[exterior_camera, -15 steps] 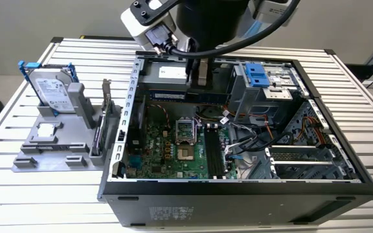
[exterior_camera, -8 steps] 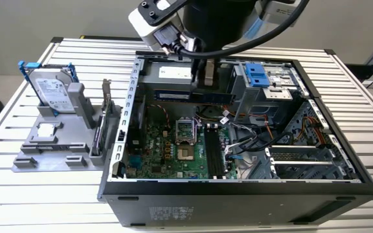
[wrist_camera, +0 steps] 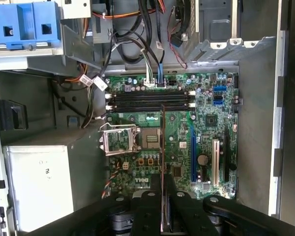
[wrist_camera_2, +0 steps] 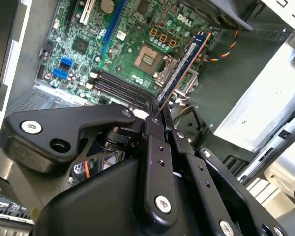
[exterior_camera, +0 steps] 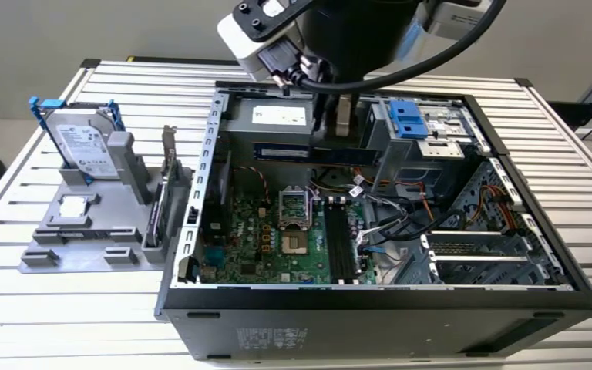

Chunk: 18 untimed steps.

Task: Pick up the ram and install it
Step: 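Pick up the ram and move it above insertion slot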

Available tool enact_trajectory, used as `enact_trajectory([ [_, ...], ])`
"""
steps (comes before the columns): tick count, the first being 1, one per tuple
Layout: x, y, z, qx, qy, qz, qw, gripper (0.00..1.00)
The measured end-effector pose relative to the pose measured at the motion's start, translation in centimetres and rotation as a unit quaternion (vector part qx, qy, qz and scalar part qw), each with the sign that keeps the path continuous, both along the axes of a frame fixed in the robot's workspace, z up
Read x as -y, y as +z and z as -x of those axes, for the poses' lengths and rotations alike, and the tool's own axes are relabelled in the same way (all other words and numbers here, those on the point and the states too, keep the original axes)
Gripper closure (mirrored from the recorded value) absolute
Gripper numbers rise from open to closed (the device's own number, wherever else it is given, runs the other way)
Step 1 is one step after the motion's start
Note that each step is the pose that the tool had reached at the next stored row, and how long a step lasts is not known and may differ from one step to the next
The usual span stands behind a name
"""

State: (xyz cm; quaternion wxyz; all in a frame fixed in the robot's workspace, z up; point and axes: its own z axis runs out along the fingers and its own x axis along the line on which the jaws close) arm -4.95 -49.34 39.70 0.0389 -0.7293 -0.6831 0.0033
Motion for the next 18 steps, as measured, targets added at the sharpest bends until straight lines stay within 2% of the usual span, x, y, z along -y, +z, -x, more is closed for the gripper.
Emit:
enact_trajectory([
  [18,0.00,0.00,-1.76,0.0000,0.000,0.0000,1.0000,1.00],
])
